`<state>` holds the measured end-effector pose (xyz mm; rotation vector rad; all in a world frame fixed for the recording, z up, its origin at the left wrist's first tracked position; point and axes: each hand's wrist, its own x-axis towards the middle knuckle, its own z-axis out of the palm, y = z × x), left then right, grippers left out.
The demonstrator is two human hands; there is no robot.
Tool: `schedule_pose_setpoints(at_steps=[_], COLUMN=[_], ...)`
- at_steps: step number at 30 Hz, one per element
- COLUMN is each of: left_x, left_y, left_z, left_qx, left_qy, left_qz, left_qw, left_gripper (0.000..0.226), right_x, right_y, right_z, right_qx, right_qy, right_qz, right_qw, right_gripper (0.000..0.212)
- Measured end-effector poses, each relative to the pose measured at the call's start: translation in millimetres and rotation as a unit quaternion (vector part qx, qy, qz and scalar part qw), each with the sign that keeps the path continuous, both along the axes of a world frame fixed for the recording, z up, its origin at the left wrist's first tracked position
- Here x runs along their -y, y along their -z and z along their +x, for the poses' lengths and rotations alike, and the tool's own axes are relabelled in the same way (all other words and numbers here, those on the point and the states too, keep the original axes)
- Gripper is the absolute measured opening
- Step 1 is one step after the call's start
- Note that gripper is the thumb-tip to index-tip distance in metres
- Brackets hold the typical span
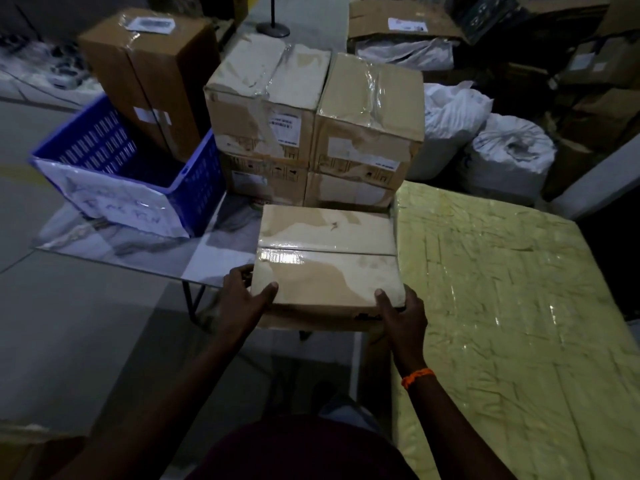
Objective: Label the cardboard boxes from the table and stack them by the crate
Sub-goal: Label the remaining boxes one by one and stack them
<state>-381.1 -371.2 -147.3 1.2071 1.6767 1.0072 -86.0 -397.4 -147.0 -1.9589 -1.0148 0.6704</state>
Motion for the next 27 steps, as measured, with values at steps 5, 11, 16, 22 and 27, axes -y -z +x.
schedule_pose_setpoints(at_steps=[5, 11, 16, 22, 27], left_x=[-5, -52, -90, -101, -101], left_y=[-2, -17, -19, -7, -2], left_z=[1, 20, 46, 54, 56], left_qx=[-0.023, -0.302, -0.443, -0.457, -0.463], left_qy=[0.019, 0.185, 0.298, 0.327, 0.322], left_qz=[0.017, 0.129, 0.065, 0.051, 0.04], left_qw=[0.999, 0.926, 0.843, 0.825, 0.825], left_gripper=[0.07, 0.072, 0.076, 0.087, 0.084], right_x=[-9, -58, -109, -123, -119], right_y=[3, 0, -9, -3, 5], right_z=[0, -23, -43, -47, -47], right_qx=[0.073, 0.316, 0.345, 0.351, 0.374], right_qy=[-0.023, -0.201, -0.344, -0.395, -0.394], right_qz=[-0.04, -0.013, -0.068, -0.096, -0.087], right_qw=[0.996, 0.927, 0.871, 0.844, 0.835], right_gripper=[0.058, 0.079, 0.073, 0.063, 0.066])
